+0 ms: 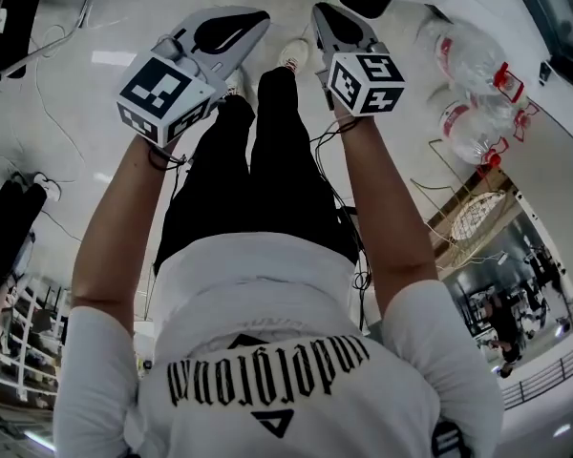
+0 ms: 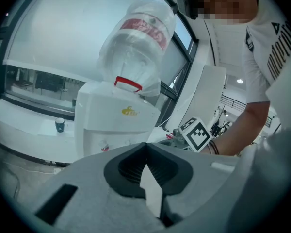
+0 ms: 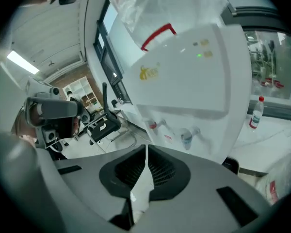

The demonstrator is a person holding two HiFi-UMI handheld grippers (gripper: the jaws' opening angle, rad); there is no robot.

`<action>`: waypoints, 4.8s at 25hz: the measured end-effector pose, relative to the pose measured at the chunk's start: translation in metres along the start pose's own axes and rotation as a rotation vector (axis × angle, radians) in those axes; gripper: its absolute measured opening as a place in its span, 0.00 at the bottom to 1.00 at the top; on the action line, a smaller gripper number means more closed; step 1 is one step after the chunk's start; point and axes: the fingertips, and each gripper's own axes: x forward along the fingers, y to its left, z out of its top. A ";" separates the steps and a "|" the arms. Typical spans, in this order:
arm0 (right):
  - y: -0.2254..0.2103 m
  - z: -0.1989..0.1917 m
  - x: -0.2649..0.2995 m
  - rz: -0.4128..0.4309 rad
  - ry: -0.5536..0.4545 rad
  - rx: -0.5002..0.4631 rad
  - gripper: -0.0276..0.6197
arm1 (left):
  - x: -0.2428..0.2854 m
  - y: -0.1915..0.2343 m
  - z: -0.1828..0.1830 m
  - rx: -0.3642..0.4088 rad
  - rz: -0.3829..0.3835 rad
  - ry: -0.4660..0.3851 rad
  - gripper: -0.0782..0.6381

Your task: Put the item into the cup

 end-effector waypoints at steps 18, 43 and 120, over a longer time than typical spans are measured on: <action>0.138 0.146 -0.178 0.117 -0.165 -0.226 0.07 | -0.119 -0.098 0.121 0.118 -0.032 -0.128 0.13; 0.224 0.209 -0.316 0.059 -0.340 -0.315 0.07 | -0.253 -0.173 0.206 0.176 -0.007 -0.288 0.13; 0.306 0.023 -0.504 0.151 -0.327 -0.349 0.07 | -0.340 -0.378 0.082 0.143 0.078 -0.309 0.13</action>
